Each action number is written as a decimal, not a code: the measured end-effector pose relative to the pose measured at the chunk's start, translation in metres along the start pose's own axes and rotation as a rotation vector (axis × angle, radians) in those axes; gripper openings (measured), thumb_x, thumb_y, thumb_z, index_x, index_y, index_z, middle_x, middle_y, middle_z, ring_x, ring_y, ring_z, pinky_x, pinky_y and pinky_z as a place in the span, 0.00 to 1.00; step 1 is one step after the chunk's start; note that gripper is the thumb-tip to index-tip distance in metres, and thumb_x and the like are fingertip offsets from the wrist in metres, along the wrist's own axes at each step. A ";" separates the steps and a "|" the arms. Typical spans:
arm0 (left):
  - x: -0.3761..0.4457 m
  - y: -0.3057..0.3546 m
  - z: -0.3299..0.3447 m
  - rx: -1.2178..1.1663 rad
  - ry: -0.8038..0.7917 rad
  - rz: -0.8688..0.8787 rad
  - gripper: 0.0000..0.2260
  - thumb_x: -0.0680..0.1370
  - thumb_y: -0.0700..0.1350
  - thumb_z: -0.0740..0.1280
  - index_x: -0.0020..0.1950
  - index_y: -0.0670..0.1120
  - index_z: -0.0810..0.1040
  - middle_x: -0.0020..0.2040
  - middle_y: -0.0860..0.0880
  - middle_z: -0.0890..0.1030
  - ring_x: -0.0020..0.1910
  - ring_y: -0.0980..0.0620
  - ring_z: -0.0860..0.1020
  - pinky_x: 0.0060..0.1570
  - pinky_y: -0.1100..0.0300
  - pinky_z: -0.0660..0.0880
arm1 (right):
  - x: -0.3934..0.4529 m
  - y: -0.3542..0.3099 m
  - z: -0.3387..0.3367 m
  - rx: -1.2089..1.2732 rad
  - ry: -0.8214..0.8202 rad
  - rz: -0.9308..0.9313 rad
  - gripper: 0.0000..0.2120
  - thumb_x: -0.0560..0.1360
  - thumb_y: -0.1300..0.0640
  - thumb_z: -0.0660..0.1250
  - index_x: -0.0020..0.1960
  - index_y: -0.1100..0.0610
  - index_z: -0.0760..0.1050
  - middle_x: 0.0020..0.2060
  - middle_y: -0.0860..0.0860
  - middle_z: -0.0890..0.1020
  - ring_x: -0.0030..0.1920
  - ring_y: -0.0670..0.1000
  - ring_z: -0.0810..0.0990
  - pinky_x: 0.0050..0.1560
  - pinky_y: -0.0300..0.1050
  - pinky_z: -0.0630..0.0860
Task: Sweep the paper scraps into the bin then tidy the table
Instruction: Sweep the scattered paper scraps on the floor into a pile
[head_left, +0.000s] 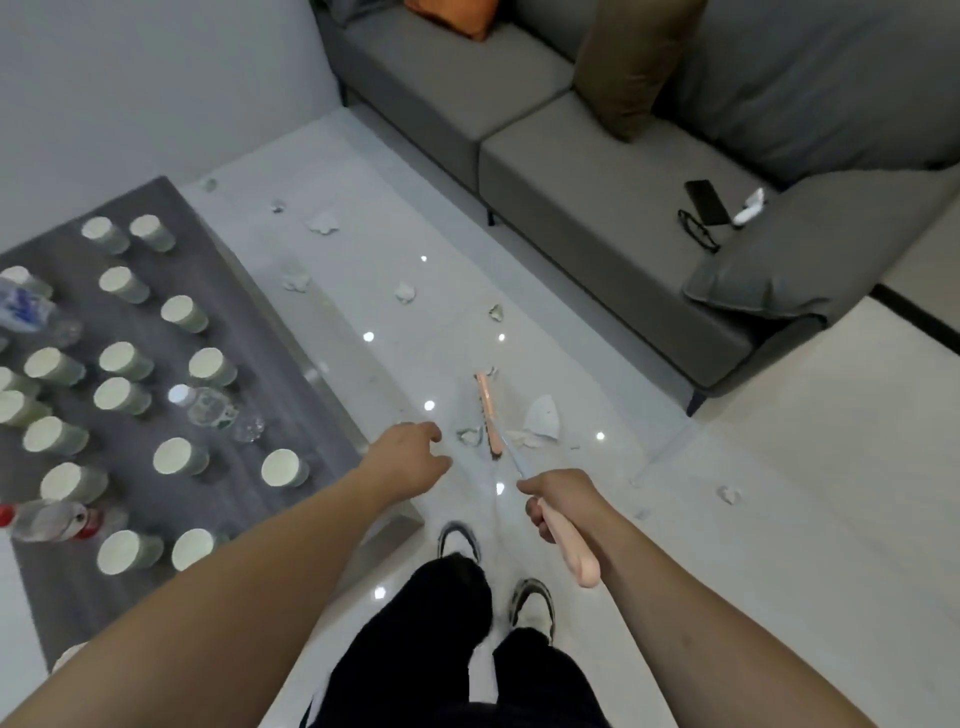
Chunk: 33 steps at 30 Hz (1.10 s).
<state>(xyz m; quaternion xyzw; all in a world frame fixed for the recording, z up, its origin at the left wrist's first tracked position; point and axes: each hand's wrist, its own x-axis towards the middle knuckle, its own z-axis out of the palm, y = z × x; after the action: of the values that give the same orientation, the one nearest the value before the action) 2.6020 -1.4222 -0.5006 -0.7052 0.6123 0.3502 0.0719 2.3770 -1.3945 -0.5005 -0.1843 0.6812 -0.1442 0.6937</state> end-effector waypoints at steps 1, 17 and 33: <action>0.014 0.000 -0.009 -0.015 -0.006 -0.014 0.23 0.77 0.55 0.64 0.69 0.48 0.70 0.65 0.44 0.74 0.63 0.46 0.72 0.56 0.57 0.69 | 0.009 -0.020 0.004 -0.016 -0.009 -0.001 0.10 0.74 0.61 0.69 0.52 0.67 0.76 0.23 0.54 0.72 0.20 0.50 0.67 0.22 0.37 0.66; 0.251 -0.098 -0.268 -0.293 0.219 -0.183 0.24 0.75 0.57 0.66 0.69 0.49 0.71 0.65 0.45 0.75 0.62 0.46 0.74 0.57 0.56 0.70 | 0.142 -0.354 0.144 -0.310 -0.003 -0.072 0.11 0.74 0.59 0.69 0.52 0.65 0.76 0.28 0.55 0.73 0.27 0.51 0.68 0.27 0.40 0.67; 0.458 -0.172 -0.445 -0.325 0.324 -0.355 0.23 0.76 0.55 0.66 0.70 0.49 0.70 0.66 0.46 0.75 0.62 0.47 0.74 0.56 0.55 0.71 | 0.321 -0.612 0.280 -0.433 -0.173 -0.061 0.09 0.72 0.61 0.69 0.49 0.65 0.77 0.27 0.56 0.72 0.23 0.51 0.66 0.23 0.39 0.65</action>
<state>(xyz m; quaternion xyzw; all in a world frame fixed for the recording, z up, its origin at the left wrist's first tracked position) 2.9423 -1.9893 -0.4925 -0.8504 0.4186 0.3083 -0.0805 2.6978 -2.0680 -0.5089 -0.3612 0.6284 0.0008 0.6890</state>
